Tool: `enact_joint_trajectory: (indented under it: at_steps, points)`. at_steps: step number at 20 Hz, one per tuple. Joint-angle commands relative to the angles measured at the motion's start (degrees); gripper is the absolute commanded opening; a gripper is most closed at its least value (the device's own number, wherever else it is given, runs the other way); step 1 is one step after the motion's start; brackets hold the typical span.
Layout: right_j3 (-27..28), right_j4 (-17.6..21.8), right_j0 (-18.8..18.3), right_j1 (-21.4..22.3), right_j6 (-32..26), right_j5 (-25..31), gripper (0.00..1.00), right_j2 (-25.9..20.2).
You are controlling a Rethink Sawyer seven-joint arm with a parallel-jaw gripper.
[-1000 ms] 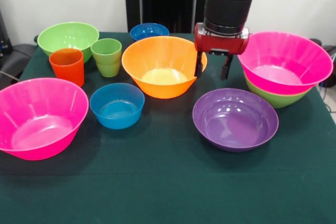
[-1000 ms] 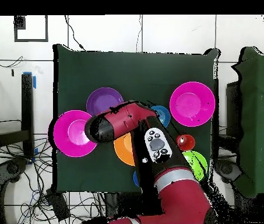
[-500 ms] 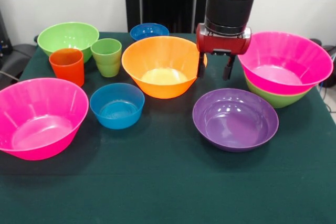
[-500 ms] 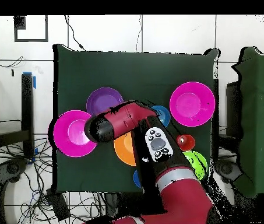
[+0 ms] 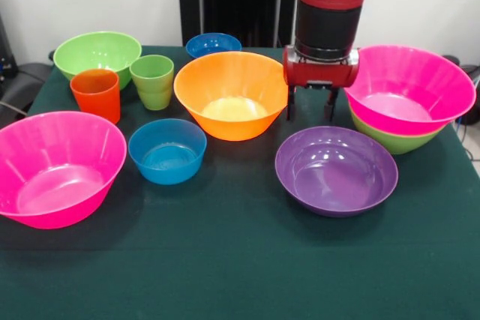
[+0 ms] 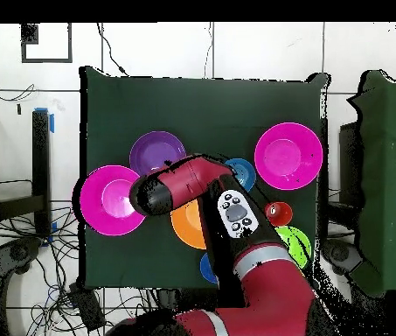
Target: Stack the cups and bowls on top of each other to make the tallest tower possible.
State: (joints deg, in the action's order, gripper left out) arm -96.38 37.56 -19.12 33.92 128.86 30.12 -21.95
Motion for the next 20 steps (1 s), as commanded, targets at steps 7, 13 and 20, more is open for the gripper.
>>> enact_joint_trajectory:
  at_steps: [7,13,20]
  points:
    - [-0.38,0.12,-0.94,-5.14,-3.97,-1.91,1.0,-2.39]
    - [1.85,1.09,-1.88,-5.11,-8.36,-1.62,1.0,-5.02]
    - [2.95,2.39,-4.61,-4.54,-13.84,0.48,1.0,-7.8]
